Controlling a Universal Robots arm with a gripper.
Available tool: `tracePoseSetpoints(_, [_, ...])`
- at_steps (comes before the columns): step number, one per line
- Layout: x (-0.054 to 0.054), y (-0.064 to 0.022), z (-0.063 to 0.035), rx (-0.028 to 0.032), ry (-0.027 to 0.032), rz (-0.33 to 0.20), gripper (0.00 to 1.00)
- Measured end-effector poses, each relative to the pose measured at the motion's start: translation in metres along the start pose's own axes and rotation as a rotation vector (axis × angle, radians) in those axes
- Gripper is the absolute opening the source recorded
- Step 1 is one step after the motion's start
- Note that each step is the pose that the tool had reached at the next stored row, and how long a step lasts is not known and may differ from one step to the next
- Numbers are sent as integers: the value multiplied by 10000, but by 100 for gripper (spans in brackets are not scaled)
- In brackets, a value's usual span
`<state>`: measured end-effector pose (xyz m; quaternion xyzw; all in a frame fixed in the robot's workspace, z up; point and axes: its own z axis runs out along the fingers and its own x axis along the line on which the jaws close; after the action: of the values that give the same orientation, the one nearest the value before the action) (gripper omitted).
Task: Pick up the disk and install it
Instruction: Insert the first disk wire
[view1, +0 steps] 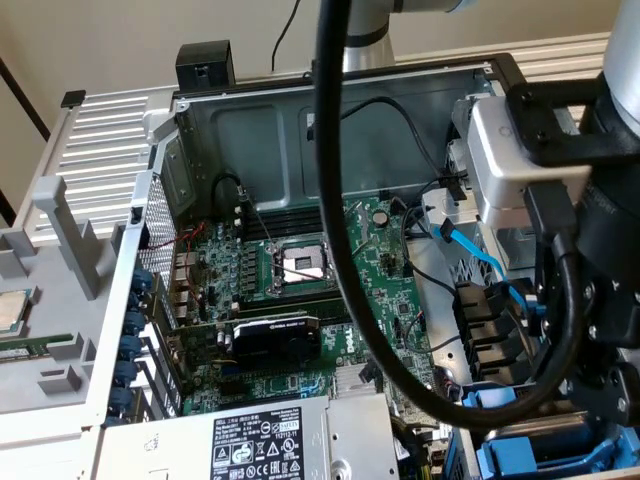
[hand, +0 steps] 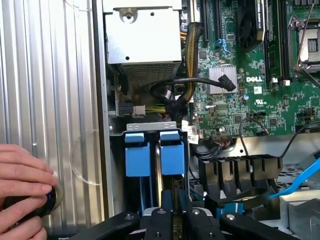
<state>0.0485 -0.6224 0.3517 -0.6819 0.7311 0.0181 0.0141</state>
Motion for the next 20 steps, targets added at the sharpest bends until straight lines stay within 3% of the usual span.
tracePoseSetpoints(7, [-41, -105, 1, -30, 26, 2, 17])
tracePoseSetpoints(12, [-104, -110, 5, -247, 156, 12, 17])
tracePoseSetpoints(16, [-106, -111, 4, -258, 180, 13, 17])
tracePoseSetpoints(17, [-108, -112, 5, -258, 207, 13, 17])
tracePoseSetpoints(20, [-128, -115, 6, -247, 370, 15, 17])
